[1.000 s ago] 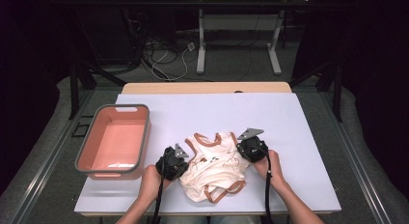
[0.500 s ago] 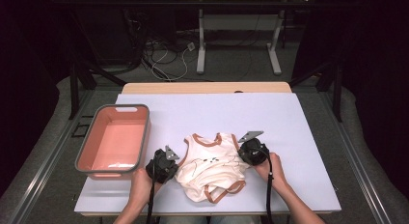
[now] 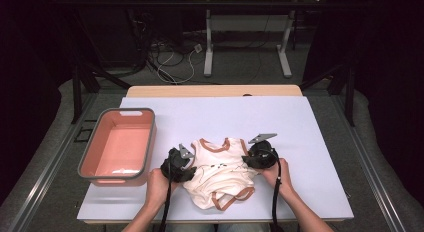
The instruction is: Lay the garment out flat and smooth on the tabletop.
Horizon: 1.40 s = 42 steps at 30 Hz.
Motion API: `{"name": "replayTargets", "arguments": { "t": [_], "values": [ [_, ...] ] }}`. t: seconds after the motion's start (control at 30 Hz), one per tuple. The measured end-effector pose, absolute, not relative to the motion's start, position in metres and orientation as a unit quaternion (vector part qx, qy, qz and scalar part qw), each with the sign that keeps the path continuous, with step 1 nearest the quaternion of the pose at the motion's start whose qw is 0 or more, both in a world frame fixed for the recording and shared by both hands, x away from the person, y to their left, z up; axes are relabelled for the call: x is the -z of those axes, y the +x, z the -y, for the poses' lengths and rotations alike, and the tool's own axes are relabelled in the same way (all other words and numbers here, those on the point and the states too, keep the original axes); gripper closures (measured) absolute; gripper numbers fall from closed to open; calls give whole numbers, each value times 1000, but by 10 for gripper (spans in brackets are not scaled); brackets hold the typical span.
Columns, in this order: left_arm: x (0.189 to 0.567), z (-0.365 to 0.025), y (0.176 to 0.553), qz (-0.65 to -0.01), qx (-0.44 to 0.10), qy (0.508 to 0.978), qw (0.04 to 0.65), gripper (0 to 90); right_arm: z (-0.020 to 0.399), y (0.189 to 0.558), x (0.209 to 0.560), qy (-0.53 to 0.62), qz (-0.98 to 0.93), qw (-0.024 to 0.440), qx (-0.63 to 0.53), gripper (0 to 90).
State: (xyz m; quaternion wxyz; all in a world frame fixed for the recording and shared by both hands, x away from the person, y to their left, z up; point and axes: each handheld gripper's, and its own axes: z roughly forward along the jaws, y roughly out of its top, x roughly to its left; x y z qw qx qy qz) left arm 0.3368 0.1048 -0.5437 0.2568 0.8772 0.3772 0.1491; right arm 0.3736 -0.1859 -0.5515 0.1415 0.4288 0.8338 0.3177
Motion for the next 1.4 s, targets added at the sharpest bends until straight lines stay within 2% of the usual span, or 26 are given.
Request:
{"name": "replayTargets", "arguments": {
  "t": [0.13,0.2,0.27,0.37,0.6,0.7,0.77,1.4],
  "values": [
    [545,-106,335,-367,-129,881,269,761,188,372,549,430,-840,137,-300,851],
    [545,-104,334,-361,-125,884,268,818,186,371,551,428,-835,147,-314,872],
    [544,-104,333,-360,-126,885,267,837,186,369,550,422,-838,154,-309,874],
    [544,-105,333,-361,-116,884,274,837,188,364,548,423,-841,152,-301,873],
    [545,-98,332,-348,-120,887,278,738,196,353,547,426,-840,163,-295,870],
    [544,-98,330,-341,-112,892,275,830,198,350,545,433,-839,155,-291,868],
    [544,-99,327,-341,-109,893,274,859,199,347,545,433,-839,149,-293,867],
    [542,-112,307,-354,-73,890,277,856,201,327,547,435,-837,136,-303,863]
  ]
}}
